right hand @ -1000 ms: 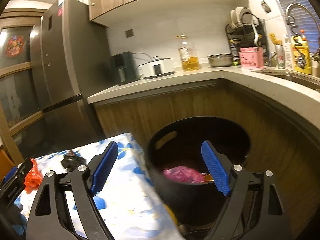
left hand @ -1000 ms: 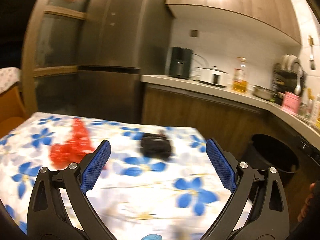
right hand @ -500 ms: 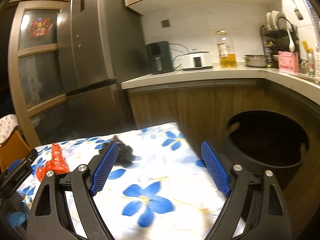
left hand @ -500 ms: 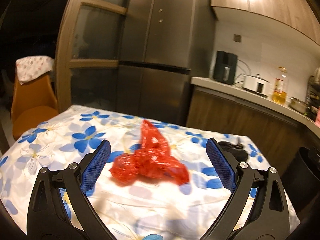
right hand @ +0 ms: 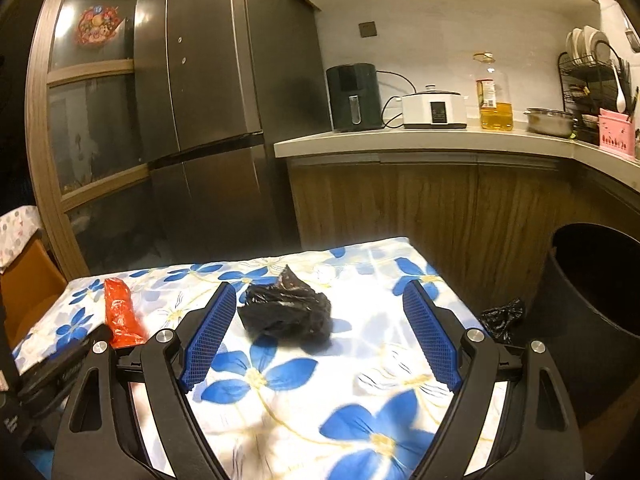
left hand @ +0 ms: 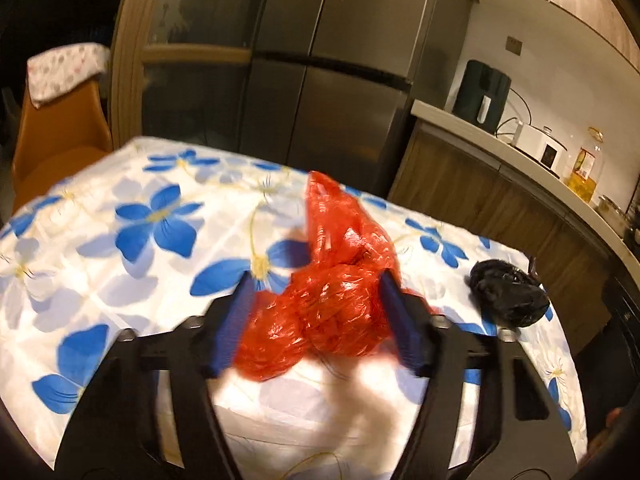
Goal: Collect trash
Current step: 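Grasp the red plastic bag with the left tool while the right tool grasps the black bag, then carry red bag and black bag over the black bin and open both tools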
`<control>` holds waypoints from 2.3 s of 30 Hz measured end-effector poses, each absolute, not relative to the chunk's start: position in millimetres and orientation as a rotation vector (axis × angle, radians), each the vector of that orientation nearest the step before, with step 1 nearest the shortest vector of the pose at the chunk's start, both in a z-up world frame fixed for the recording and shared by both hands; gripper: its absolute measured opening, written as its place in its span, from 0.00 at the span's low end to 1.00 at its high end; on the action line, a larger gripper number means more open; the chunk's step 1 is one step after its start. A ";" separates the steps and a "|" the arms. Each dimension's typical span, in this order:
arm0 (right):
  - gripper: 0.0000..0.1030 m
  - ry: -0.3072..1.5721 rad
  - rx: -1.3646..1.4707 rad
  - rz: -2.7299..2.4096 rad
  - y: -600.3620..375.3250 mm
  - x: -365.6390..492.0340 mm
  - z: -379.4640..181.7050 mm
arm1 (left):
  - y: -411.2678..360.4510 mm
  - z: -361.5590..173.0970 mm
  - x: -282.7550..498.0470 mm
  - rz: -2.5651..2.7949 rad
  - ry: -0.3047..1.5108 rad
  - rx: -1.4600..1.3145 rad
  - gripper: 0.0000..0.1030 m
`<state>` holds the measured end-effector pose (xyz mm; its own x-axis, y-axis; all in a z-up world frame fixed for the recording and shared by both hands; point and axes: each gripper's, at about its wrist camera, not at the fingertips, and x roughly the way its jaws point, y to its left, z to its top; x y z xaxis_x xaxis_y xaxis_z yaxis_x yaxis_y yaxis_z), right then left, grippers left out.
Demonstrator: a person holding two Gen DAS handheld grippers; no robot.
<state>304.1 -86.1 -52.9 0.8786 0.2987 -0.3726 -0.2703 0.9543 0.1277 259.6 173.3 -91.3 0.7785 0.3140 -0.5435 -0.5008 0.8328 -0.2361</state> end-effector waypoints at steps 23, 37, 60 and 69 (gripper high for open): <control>0.39 0.631 0.056 0.313 -40.0 381.1 -98.4 | 168.9 -92.5 240.0 0.373 0.457 -0.412 0.18; 0.07 0.525 0.045 0.415 -64.4 316.4 -60.1 | 154.4 -76.9 220.6 0.366 0.459 -0.363 0.17; 0.07 0.399 0.083 0.358 -167.7 226.0 -10.5 | 57.5 -33.0 182.3 0.264 0.412 -0.252 0.17; 0.07 0.366 0.105 0.284 -210.7 220.0 -2.8 | 4.7 -23.8 196.1 0.172 0.408 -0.210 0.17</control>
<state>220.0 -210.7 -2.8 0.8945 0.2927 -0.3380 -0.2551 0.9549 0.1519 196.1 4.7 -23.8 0.9038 0.1233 -0.4099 -0.2075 0.9638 -0.1676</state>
